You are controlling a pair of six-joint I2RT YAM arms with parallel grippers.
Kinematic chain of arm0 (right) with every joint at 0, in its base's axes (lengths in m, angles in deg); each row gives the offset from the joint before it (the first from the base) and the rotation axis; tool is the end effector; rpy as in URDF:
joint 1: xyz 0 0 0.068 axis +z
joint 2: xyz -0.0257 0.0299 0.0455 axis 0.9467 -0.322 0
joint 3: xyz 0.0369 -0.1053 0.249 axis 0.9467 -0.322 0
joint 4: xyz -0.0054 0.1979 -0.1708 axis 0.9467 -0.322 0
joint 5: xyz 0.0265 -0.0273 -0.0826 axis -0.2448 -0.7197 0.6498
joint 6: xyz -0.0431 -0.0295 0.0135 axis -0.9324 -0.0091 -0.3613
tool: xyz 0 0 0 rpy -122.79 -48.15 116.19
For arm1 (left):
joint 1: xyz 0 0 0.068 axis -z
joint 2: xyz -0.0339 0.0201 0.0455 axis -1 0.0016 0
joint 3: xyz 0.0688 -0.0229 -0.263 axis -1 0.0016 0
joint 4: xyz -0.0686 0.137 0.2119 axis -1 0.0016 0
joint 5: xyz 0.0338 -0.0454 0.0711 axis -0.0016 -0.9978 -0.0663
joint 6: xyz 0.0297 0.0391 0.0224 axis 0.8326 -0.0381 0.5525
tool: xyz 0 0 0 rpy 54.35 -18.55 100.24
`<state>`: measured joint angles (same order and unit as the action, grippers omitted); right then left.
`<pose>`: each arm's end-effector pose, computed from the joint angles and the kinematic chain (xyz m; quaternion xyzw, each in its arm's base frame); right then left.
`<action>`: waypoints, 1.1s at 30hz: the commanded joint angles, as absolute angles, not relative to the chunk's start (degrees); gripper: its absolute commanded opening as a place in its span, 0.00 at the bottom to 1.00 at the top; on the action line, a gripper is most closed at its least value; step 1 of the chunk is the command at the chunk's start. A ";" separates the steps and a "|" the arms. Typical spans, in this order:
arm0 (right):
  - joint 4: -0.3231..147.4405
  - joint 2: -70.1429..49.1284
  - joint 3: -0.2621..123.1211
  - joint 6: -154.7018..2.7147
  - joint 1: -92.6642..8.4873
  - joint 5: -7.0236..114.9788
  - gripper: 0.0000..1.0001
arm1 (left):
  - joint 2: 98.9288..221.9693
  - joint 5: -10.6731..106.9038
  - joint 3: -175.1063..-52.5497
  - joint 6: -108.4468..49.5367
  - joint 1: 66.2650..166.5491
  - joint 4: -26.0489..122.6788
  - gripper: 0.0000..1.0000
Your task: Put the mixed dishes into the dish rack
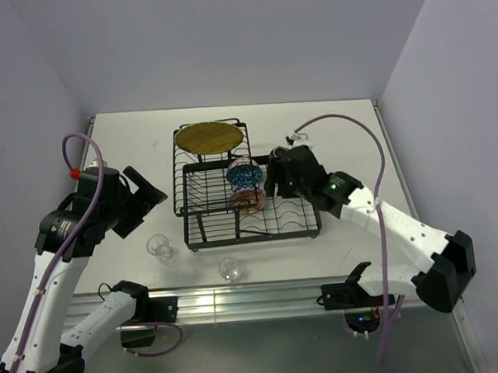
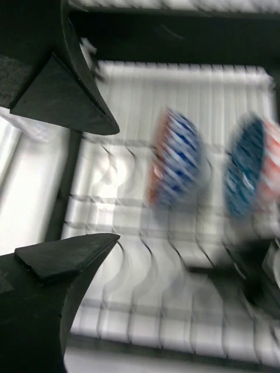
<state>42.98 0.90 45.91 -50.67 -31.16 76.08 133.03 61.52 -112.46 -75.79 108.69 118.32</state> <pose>0.2063 0.1619 0.3087 -0.0099 0.9032 0.1512 0.4015 0.1177 -0.0366 0.3824 -0.3253 0.8642 -0.2042 0.3250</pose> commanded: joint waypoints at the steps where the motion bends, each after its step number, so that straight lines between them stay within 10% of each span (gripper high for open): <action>1: 41.01 6.05 41.71 -46.00 -26.23 67.95 0.75 | 133.73 60.25 -112.15 -75.44 107.05 116.07 0.99; 16: 61.31 12.93 21.22 -26.04 -3.99 75.24 0.61 | 129.60 56.03 -110.21 -81.24 100.89 113.35 0.99; 33: 65.54 -2.28 27.01 -25.24 0.86 74.63 0.60 | 128.81 54.53 -109.16 -82.48 100.89 113.17 0.99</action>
